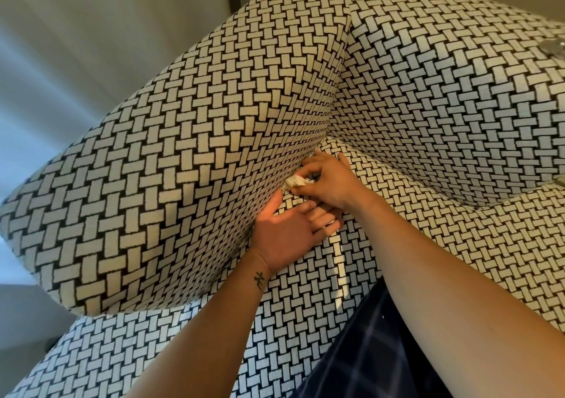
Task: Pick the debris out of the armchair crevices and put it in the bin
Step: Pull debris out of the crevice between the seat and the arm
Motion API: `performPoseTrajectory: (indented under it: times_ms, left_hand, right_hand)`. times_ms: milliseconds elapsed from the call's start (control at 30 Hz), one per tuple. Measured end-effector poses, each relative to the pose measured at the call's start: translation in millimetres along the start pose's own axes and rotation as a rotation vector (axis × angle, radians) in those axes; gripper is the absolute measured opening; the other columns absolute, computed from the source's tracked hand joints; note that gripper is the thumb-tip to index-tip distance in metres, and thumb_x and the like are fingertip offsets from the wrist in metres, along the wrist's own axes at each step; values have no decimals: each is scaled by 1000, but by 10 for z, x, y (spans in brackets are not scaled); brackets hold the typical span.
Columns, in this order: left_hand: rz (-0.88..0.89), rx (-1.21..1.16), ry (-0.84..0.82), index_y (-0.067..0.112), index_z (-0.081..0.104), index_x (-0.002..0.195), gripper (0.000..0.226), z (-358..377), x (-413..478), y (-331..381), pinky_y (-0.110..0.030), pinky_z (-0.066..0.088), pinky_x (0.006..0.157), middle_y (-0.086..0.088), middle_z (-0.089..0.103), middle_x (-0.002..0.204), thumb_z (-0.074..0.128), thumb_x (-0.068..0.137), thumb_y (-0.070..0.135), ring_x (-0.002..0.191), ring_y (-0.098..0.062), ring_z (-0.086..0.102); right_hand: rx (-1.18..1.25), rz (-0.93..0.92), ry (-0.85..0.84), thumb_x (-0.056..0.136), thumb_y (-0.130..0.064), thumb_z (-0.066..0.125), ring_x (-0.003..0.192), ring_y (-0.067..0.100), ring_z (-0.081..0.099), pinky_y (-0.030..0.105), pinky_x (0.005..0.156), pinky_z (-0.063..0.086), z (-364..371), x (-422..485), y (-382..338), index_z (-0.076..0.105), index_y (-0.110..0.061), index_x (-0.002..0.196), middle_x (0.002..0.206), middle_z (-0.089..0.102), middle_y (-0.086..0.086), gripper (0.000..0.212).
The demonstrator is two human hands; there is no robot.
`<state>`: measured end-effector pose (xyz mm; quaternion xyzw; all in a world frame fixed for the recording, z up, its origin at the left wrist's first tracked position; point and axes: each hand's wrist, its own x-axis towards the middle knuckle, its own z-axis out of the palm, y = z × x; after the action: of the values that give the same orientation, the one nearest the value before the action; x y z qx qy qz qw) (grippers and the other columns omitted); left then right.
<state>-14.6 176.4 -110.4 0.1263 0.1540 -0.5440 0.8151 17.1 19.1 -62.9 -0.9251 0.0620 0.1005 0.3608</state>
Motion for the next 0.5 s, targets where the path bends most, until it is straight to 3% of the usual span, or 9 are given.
performPoseTrajectory:
  times_ms: [100, 200, 367, 433, 500]
  left_hand:
    - [8, 63, -16, 2, 15, 160, 89, 28, -7, 7, -53, -2, 126, -25, 15, 166, 31, 100, 66, 155, -39, 12]
    - [16, 67, -17, 3, 19, 160, 87, 63, -19, 3, -53, -5, 126, -24, 14, 166, 30, 100, 65, 155, -40, 13]
    - [9, 2, 16, 11, 35, 157, 72, 79, -16, 14, -55, -2, 126, -22, 22, 165, 27, 104, 60, 153, -39, 18]
    - [23, -13, 40, 4, 43, 151, 69, 111, -30, 3, -58, 0, 125, -23, 23, 165, 27, 107, 54, 153, -40, 19]
    - [23, -31, 63, -1, 39, 152, 66, 120, -44, -9, -59, 5, 125, -26, 25, 163, 33, 108, 48, 152, -42, 21]
  right_hand:
    - [-16, 8, -41, 77, -45, 84, 151, 14, 20, 46, 123, -12, 19, -74, -73, 72, -39, 99, 149, 46, -4, 26]
    - [-93, 2, -52, 86, -47, 75, 149, 15, 21, 46, 122, -14, 61, -107, -113, 73, -31, 111, 151, 41, -2, 30]
    - [-50, -10, -180, 88, -44, 74, 149, 20, 21, 45, 123, 12, -72, -251, -138, 70, -29, 123, 155, 40, -8, 38]
    - [-72, -13, -242, 88, -39, 76, 153, 19, 14, 47, 125, 9, -103, -324, -164, 71, -32, 118, 159, 35, -12, 31]
    - [-92, 9, -287, 86, -33, 78, 155, 14, 7, 47, 125, 3, -111, -384, -194, 69, -37, 122, 163, 28, -15, 37]
